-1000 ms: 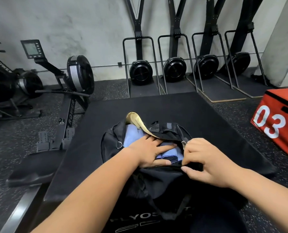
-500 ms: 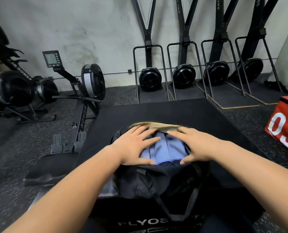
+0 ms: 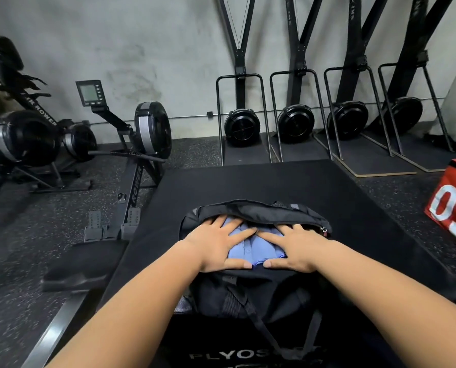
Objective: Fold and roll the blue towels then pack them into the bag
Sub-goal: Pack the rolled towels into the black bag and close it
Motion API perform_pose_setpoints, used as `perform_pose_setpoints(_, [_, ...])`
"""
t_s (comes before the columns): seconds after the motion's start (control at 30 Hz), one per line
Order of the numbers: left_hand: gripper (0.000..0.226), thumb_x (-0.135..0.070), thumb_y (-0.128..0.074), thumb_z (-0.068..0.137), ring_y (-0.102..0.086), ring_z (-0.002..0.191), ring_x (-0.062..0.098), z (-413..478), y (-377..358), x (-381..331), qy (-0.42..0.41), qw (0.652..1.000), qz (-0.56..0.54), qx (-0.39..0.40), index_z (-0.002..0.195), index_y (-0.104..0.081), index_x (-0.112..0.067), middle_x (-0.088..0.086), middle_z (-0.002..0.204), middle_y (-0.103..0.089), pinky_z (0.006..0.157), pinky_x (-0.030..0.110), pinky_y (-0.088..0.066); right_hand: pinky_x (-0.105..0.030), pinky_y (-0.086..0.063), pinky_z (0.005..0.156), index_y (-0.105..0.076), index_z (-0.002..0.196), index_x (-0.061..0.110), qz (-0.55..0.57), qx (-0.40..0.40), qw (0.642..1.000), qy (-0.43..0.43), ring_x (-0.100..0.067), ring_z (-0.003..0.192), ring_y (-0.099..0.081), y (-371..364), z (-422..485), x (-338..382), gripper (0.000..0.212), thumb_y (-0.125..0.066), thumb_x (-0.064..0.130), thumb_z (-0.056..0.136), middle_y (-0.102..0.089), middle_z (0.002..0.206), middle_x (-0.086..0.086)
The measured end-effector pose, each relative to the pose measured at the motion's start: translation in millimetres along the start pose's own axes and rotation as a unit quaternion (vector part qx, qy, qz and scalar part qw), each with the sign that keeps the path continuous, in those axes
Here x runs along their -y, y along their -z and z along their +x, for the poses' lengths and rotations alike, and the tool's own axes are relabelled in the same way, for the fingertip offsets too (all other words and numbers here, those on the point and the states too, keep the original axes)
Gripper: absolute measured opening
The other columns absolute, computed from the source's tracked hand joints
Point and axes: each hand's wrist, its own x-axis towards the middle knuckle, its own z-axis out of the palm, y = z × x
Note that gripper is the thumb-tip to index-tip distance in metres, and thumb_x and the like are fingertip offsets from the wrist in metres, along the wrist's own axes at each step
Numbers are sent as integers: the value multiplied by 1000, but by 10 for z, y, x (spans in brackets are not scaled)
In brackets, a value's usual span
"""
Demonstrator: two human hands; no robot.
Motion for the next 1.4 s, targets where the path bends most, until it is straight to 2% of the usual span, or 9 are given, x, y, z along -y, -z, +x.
perform_pose_setpoints(0.13, [92, -94, -16, 90, -2, 161, 35, -171, 28, 113, -72, 995, 28, -64, 166, 4, -46, -3, 177, 1, 129, 51, -12, -51, -45, 108, 19, 153, 64, -52, -66, 995, 52, -31, 148, -27, 177, -214, -69, 105, -45, 96, 76, -6, 171, 6])
perform_pose_setpoints(0.3, [91, -94, -23, 90, -33, 149, 32, -424, 90, 365, -88, 992, 51, -71, 166, -15, -43, -1, 176, -9, 110, 47, -45, -39, -49, 104, 14, 160, 54, -99, -119, 983, 97, -20, 137, -48, 312, -468, -271, 109, -46, 94, 78, -17, 170, 13])
perform_pose_setpoints(0.43, [84, -88, -25, 94, -57, 128, 31, -489, 213, 552, -64, 993, 48, -86, 145, -48, -25, 3, 171, -24, 99, 45, -53, -33, -48, 94, -2, 160, 59, -13, -201, 975, 98, -13, 105, -62, 296, -518, -491, 91, -42, 90, 85, -59, 119, 22])
perform_pose_setpoints(0.53, [70, -78, -28, 101, -63, 102, 31, -549, 264, 700, -80, 989, 84, -93, 102, -63, -17, 6, 133, -57, 92, 43, -50, -30, -47, 85, -38, 146, 61, 35, -259, 963, 69, -8, 90, -56, 254, -545, -694, 60, -40, 84, 91, -55, 91, 24])
perform_pose_setpoints(0.63, [55, -67, -36, 106, -58, 86, 30, -625, 305, 786, -97, 977, 99, -159, 86, -56, -19, 2, 93, -58, 86, 42, -47, -30, -47, 78, -73, 112, 38, 62, -336, 936, 88, -5, 86, -50, 188, -529, -785, 45, -43, 69, 99, -57, 84, 24])
perform_pose_setpoints(0.87, [42, -50, -42, 109, -63, 104, 27, -818, 97, 852, -71, 961, 139, -227, 104, -67, -16, -2, 89, -65, 129, 49, -21, -39, -46, 92, -73, 95, 31, 4, -390, 915, 99, -13, 94, -56, 14, -519, -964, 26, -60, 54, 97, -60, 86, 20])
perform_pose_setpoints(0.97, [34, -46, -49, 107, -61, 115, 26, -863, 46, 886, -65, 953, 151, -253, 105, -67, -17, -2, 95, -66, 127, 48, -26, -39, -43, 96, -72, 103, 33, -45, -381, 920, 85, -15, 103, -50, 18, -517, -1095, 25, -54, 50, 98, -64, 97, 24])
perform_pose_setpoints(1.2, [30, -50, -51, 104, -52, 95, 29, -820, 411, 1108, 6, 955, 154, -254, 105, -62, -22, -4, 92, -59, 95, 46, -44, -41, -43, 80, -64, 92, 32, -69, -409, 909, 37, -18, 91, -49, 411, -452, -1171, 33, -42, 53, 102, -60, 88, 21])
perform_pose_setpoints(1.4, [48, -45, -81, 80, -48, 105, 17, -732, 544, 1228, 65, 976, 20, -209, 122, -59, -36, -16, 101, -60, 96, 37, -40, -40, -43, 76, -60, 87, 32, -103, -402, 910, 19, -18, 91, -51, 581, -376, -1155, 38, -36, 54, 105, -58, 84, 18])
